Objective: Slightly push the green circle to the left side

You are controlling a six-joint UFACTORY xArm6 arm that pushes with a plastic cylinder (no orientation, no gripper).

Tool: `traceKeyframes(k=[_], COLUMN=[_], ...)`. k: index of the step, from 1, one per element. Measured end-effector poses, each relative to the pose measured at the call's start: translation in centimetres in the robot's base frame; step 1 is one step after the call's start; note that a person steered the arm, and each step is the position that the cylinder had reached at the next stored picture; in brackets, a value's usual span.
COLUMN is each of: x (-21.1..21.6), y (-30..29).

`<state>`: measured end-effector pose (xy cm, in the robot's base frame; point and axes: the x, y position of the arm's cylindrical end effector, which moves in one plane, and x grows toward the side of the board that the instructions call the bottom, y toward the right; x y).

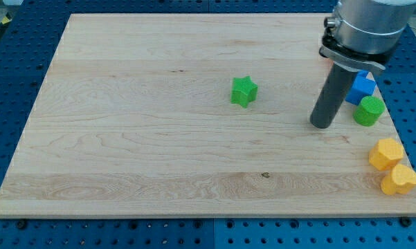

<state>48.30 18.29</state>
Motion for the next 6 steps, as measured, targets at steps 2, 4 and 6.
traceKeyframes(k=[2, 4, 6], x=[1.8, 1.8, 1.2], y=[3.1, 4.5, 5.4])
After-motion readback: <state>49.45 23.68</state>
